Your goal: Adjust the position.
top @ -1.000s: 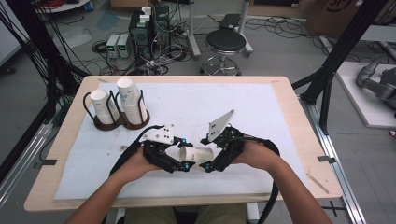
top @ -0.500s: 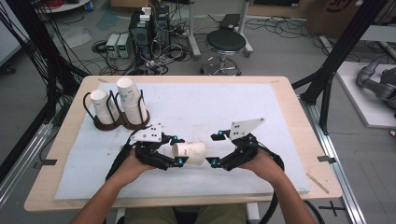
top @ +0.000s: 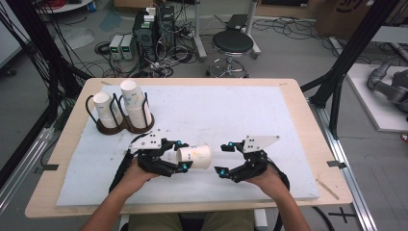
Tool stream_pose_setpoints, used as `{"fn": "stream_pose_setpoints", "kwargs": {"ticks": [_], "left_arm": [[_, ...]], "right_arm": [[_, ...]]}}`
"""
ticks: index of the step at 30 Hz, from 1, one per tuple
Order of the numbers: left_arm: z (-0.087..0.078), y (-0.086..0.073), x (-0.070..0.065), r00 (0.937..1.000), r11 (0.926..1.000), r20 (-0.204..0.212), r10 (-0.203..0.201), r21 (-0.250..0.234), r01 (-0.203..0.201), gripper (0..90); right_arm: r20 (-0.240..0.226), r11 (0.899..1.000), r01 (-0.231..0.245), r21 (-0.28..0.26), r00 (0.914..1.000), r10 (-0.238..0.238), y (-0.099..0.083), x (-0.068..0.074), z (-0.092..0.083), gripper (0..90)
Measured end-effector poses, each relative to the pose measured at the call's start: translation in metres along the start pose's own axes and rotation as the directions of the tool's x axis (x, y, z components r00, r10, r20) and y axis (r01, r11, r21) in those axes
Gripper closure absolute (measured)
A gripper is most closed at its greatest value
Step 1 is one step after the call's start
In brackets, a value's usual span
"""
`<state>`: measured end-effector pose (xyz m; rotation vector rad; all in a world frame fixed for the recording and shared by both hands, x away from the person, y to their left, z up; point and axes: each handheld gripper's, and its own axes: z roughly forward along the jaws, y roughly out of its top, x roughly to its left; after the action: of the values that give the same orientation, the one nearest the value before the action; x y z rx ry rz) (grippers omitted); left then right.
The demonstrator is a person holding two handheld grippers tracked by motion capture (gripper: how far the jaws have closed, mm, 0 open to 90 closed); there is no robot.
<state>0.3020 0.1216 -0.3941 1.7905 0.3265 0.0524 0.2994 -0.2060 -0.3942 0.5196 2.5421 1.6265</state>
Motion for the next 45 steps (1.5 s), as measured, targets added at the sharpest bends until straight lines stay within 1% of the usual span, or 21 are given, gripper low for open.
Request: {"fn": "stream_pose_setpoints", "kwargs": {"ticks": [2,3,7,9,10,14,17,19,22,27,31,32,33,35,39,41,43,44,45], "left_arm": [[0.001,-0.001,-0.001,1.0,1.0,0.007,-0.001,-0.003,0.001,36.3],[0.001,-0.001,-0.001,0.9999,1.0,0.009,0.009,-0.001,-0.009,36.3],[0.0,-0.001,-0.003,0.9995,0.9998,0.029,0.015,-0.012,-0.015,36.3],[0.0,-0.002,-0.004,0.9993,0.9997,0.035,0.017,-0.017,-0.016,36.3],[-0.001,-0.002,-0.003,0.999,0.9996,0.038,0.024,-0.015,-0.023,36.3],[-0.001,-0.003,-0.004,0.9987,0.9994,0.048,0.018,-0.03,-0.017,36.4],[-0.001,-0.002,-0.004,0.9982,0.9987,0.057,0.019,-0.047,-0.016,36.6],[-0.002,-0.001,-0.004,0.9979,0.9984,0.062,0.016,-0.055,-0.013,36.7],[-0.001,-0.001,-0.005,0.9971,0.9982,0.071,0.025,-0.056,-0.021,36.7],[0.001,-0.001,-0.007,0.9952,0.9977,0.094,0.029,-0.064,-0.023,36.7],[0.003,0.001,-0.009,0.9924,0.9972,0.118,0.035,-0.07,-0.027,36.7],[0.004,0.002,-0.01,0.9913,0.9971,0.127,0.036,-0.071,-0.027,36.8],[0.004,0.003,-0.01,0.9901,0.997,0.134,0.042,-0.07,-0.032,36.8],[0.005,0.003,-0.011,0.9882,0.9967,0.146,0.046,-0.072,-0.036,36.8],[0.006,0.003,-0.011,0.9864,0.9966,0.157,0.049,-0.073,-0.038,36.8],[0.006,0.003,-0.011,0.9858,0.9966,0.16,0.049,-0.074,-0.038,36.9],[0.006,0.003,-0.011,0.986,0.9965,0.159,0.051,-0.074,-0.04,36.8],[0.006,0.003,-0.011,0.9858,0.9965,0.16,0.05,-0.075,-0.038,36.8],[0.006,0.003,-0.011,0.9856,0.9963,0.162,0.05,-0.078,-0.038,36.9]], "right_arm": [[-0.005,1.0,-0.001,-0.011,1.0,0.001,0.0,0.0,0.0,19.7],[-0.012,1.0,-0.004,-0.013,0.9999,0.004,0.0,0.0,0.001,19.6],[-0.024,1.0,0.002,-0.012,0.9997,-0.002,-0.001,0.002,0.003,19.7],[-0.038,1.0,0.001,-0.012,0.9993,-0.001,-0.001,0.003,0.005,19.6],[-0.041,1.0,0.001,-0.012,0.9992,-0.001,-0.001,0.003,0.005,19.6],[-0.058,1.0,0.004,-0.022,0.9983,-0.005,0.0,0.004,0.008,19.6],[-0.081,0.999,0.003,-0.033,0.9967,-0.005,0.001,0.005,0.007,19.7],[-0.084,0.999,-0.005,-0.038,0.9965,0.001,0.001,0.005,0.007,19.6],[-0.092,0.999,-0.001,-0.051,0.9957,-0.003,0.002,0.004,0.008,19.6],[-0.105,0.999,0.003,-0.044,0.9944,-0.008,0.004,0.006,0.011,19.6],[-0.126,0.999,0.004,-0.034,0.992,-0.009,0.004,0.007,0.015,19.6],[-0.129,0.999,0.011,-0.037,0.9915,-0.016,0.004,0.007,0.016,19.6],[-0.14,0.999,0.005,-0.038,0.9901,-0.011,0.005,0.007,0.017,19.6],[-0.159,0.999,0.008,-0.045,0.9872,-0.015,0.005,0.008,0.018,19.6],[-0.182,0.998,0.009,-0.059,0.983,-0.02,0.006,0.008,0.02,19.6],[-0.184,0.998,0.01,-0.066,0.9826,-0.022,0.006,0.008,0.02,19.7],[-0.187,0.997,0.019,-0.072,0.9819,-0.033,0.006,0.008,0.019,22.0],[-0.193,0.997,0.022,-0.073,0.9805,-0.036,0.006,0.008,0.019,25.9],[-0.205,0.996,0.03,-0.085,0.9777,-0.047,0.005,0.008,0.019,27.2]]}}
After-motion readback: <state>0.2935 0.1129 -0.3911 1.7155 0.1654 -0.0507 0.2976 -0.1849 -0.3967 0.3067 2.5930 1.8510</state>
